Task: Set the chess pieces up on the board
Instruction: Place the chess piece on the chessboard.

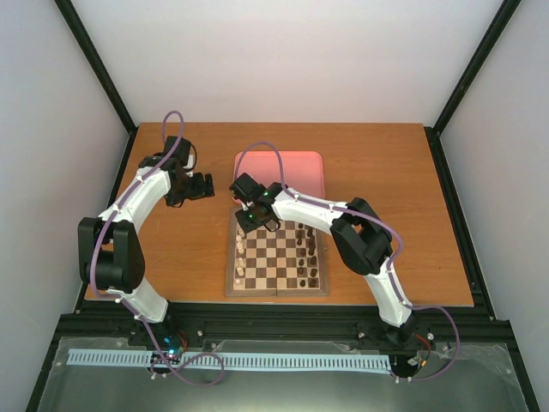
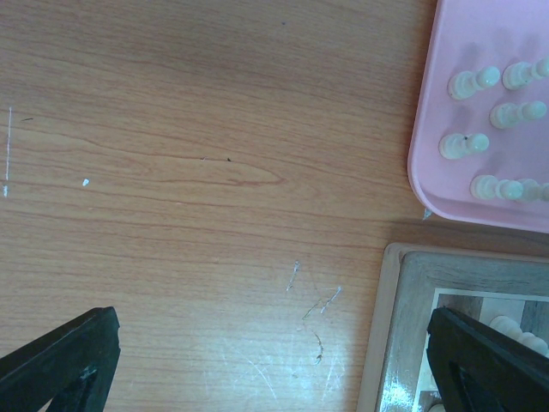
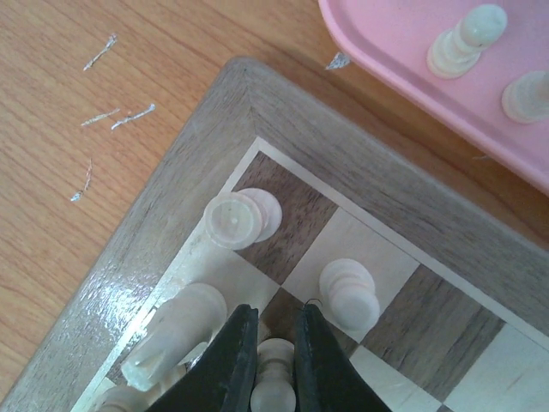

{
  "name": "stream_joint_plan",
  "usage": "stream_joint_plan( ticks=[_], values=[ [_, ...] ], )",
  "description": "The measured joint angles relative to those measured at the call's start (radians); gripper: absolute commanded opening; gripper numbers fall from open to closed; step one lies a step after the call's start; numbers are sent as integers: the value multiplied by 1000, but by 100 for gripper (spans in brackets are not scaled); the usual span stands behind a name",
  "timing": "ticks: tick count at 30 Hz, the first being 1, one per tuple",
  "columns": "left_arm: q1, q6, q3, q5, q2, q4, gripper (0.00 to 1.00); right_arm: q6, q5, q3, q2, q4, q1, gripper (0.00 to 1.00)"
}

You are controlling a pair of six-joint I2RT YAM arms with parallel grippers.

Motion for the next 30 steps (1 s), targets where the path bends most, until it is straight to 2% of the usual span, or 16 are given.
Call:
stream_joint_plan(
  ticks=[17, 30],
  values=[
    [0, 0, 0, 0, 19, 0, 100, -9, 13, 16, 14, -8, -5, 8],
    [0, 0, 0, 1, 22, 0, 100, -19, 20, 16, 14, -11, -7, 19]
  ],
)
